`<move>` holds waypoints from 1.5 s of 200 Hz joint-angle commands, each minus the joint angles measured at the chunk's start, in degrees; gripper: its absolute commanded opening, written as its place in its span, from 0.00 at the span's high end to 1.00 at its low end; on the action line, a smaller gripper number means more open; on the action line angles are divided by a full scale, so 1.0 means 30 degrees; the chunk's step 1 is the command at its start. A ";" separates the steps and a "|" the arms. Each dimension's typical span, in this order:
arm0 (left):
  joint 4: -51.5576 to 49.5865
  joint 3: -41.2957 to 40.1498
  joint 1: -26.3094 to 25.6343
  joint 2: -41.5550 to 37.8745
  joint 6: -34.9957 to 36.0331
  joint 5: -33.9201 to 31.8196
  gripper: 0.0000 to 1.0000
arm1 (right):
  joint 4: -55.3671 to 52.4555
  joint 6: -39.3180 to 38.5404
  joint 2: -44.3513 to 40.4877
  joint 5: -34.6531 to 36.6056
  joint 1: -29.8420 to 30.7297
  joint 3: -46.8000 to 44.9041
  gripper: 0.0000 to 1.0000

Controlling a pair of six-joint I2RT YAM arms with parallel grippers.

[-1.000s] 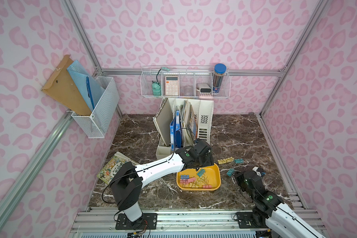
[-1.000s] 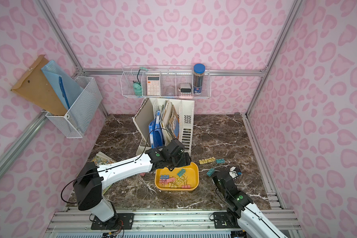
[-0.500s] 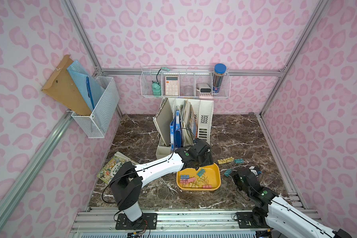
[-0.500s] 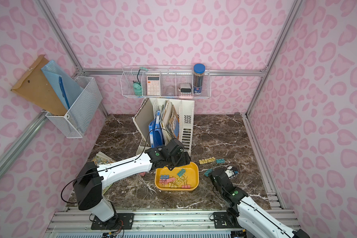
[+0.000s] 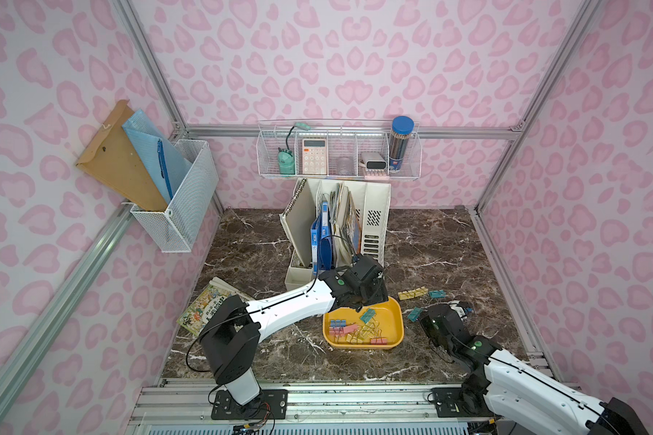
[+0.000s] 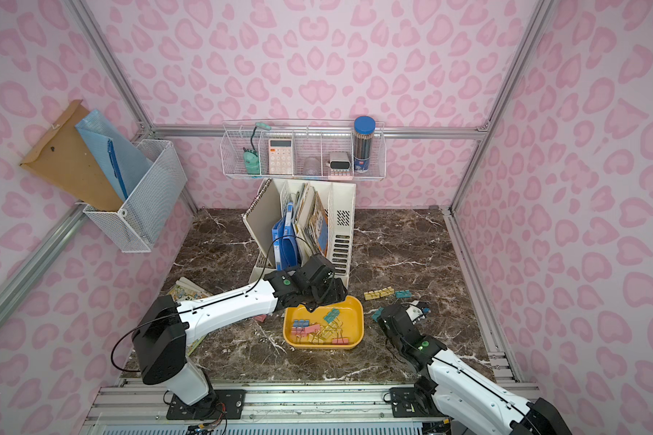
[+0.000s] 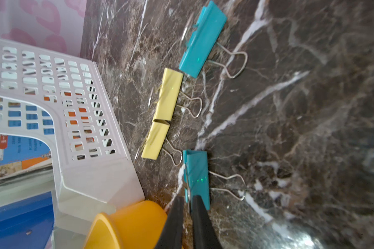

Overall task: Take out the binder clips from the storage box
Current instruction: Place the binder clip at the center of the board.

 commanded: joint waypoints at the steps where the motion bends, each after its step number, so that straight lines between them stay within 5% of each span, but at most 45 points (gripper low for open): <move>1: 0.0339 -0.0052 0.0084 -0.0085 -0.0035 0.0183 0.27 | -0.0393 -0.1870 0.0020 -0.1051 0.0043 0.0639 0.80; 32: 0.0368 -0.0016 0.0197 0.0043 -0.0001 0.0393 0.28 | -0.0172 -0.3029 -0.1125 -0.4790 -0.0144 0.0457 0.74; 58: 0.0615 -0.0082 0.0227 0.0181 -0.0119 0.0669 0.28 | -0.2803 -0.4187 -0.3261 -0.4397 -0.0643 0.0788 0.71; 89: 0.0637 -0.0294 0.0227 0.0073 -0.0119 0.0796 0.28 | -0.5129 -0.8183 -0.4468 -0.7340 -0.4030 0.1828 0.69; 125: 0.0677 -0.0416 0.0227 -0.0159 0.0370 0.1116 0.28 | -0.5434 -1.3383 -0.1328 -1.3397 -0.7968 0.2427 0.66; 196: -0.2223 0.0739 0.0139 0.0789 0.2016 0.1023 0.32 | -0.4480 -1.4161 0.0419 -1.3935 -0.7698 0.2456 0.65; 300: -0.2609 0.1493 0.0135 0.1295 0.1562 0.1140 0.33 | -0.1393 -1.2123 0.0993 -1.3385 -0.7378 0.1035 0.82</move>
